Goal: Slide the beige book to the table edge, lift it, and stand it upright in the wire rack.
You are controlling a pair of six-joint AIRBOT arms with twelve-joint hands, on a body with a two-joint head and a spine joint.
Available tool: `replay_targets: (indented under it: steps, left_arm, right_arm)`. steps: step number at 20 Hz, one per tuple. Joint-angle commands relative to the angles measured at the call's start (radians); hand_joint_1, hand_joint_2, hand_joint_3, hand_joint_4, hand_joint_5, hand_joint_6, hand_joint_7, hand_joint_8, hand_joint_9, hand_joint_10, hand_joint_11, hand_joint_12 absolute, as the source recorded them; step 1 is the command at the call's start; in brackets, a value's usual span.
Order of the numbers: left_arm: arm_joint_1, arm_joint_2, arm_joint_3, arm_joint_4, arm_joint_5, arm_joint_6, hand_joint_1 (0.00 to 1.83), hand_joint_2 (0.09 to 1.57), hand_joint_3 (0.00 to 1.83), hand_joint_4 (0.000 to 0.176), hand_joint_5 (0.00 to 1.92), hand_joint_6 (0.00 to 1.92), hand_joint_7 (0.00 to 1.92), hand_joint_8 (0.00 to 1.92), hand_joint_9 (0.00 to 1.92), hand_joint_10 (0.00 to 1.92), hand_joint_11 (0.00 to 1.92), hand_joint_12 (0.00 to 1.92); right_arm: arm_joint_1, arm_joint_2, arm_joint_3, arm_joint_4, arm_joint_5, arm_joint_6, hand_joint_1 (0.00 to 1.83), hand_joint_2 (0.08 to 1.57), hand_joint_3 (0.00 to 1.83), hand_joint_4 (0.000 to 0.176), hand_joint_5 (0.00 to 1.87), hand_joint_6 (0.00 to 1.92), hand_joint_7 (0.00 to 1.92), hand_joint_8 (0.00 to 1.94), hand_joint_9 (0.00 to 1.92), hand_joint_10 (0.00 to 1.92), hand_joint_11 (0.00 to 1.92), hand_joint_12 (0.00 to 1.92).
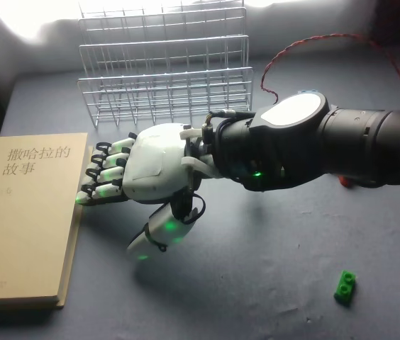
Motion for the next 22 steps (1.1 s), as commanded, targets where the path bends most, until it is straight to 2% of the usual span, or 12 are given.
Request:
replay_targets:
  steps: [1, 6, 9, 11, 13, 15, 19, 22]
  left_arm:
    - [-0.006, 0.010, 0.013, 0.027, 0.059, -0.004, 0.91, 1.15, 0.02, 0.000, 0.00, 0.00, 0.00, 0.00, 0.00, 0.00, 0.00, 0.00]
    - [0.018, 0.013, 0.007, 0.027, 0.002, -0.004, 1.01, 1.17, 0.02, 0.000, 0.00, 0.00, 0.00, 0.00, 0.00, 0.00, 0.00, 0.00]
    - [0.046, 0.009, 0.010, -0.004, -0.009, -0.004, 0.97, 1.20, 0.02, 0.000, 0.00, 0.00, 0.00, 0.00, 0.00, 0.00, 0.00, 0.00]
    - [0.065, 0.006, 0.017, -0.035, -0.010, -0.004, 1.09, 1.12, 0.00, 0.000, 0.00, 0.00, 0.00, 0.00, 0.00, 0.00, 0.05, 0.03]
    - [0.079, 0.004, 0.026, -0.068, -0.010, -0.004, 1.15, 1.10, 0.00, 0.000, 0.00, 0.00, 0.00, 0.00, 0.00, 0.00, 0.07, 0.05]
    - [0.083, 0.004, 0.035, -0.083, -0.006, -0.004, 1.14, 1.11, 0.02, 0.000, 0.00, 0.00, 0.00, 0.00, 0.00, 0.00, 0.00, 0.34]
    - [0.099, -0.006, 0.056, -0.166, 0.014, -0.004, 1.10, 1.12, 0.00, 0.000, 0.00, 0.00, 0.00, 0.00, 0.00, 0.00, 0.00, 0.34]
    - [0.116, -0.011, 0.060, -0.192, 0.017, -0.004, 1.11, 1.15, 0.01, 0.000, 0.00, 0.00, 0.00, 0.00, 0.00, 0.00, 0.00, 0.34]
  right_arm:
    - [0.020, -0.002, 0.001, 0.041, 0.022, 0.016, 0.00, 1.17, 0.00, 0.000, 0.00, 0.00, 0.00, 0.00, 0.00, 0.00, 0.00, 0.00]
    - [0.033, -0.012, 0.001, 0.041, 0.022, 0.017, 0.00, 1.18, 0.00, 0.000, 0.00, 0.00, 0.00, 0.00, 0.00, 0.00, 0.00, 0.00]
    - [0.038, -0.020, 0.002, 0.041, 0.013, -0.006, 0.00, 1.17, 0.00, 0.000, 0.00, 0.00, 0.00, 0.00, 0.00, 0.00, 0.00, 0.00]
    - [0.043, -0.024, 0.002, 0.041, 0.006, -0.006, 0.00, 1.18, 0.00, 0.000, 0.00, 0.00, 0.00, 0.00, 0.00, 0.00, 0.00, 0.00]
    - [0.047, -0.028, 0.002, 0.042, 0.004, -0.005, 0.00, 1.17, 0.00, 0.000, 0.00, 0.00, 0.00, 0.00, 0.00, 0.00, 0.00, 0.00]
    - [0.050, -0.032, 0.002, 0.042, 0.002, -0.005, 0.00, 1.17, 0.00, 0.000, 0.00, 0.00, 0.00, 0.00, 0.00, 0.00, 0.00, 0.00]
    - [0.057, -0.040, 0.002, 0.042, -0.001, -0.012, 0.00, 1.17, 0.00, 0.000, 0.00, 0.00, 0.00, 0.00, 0.00, 0.00, 0.00, 0.00]
    - [0.061, -0.043, 0.002, 0.042, -0.007, -0.012, 0.00, 1.16, 0.00, 0.000, 0.00, 0.00, 0.00, 0.00, 0.00, 0.00, 0.00, 0.00]
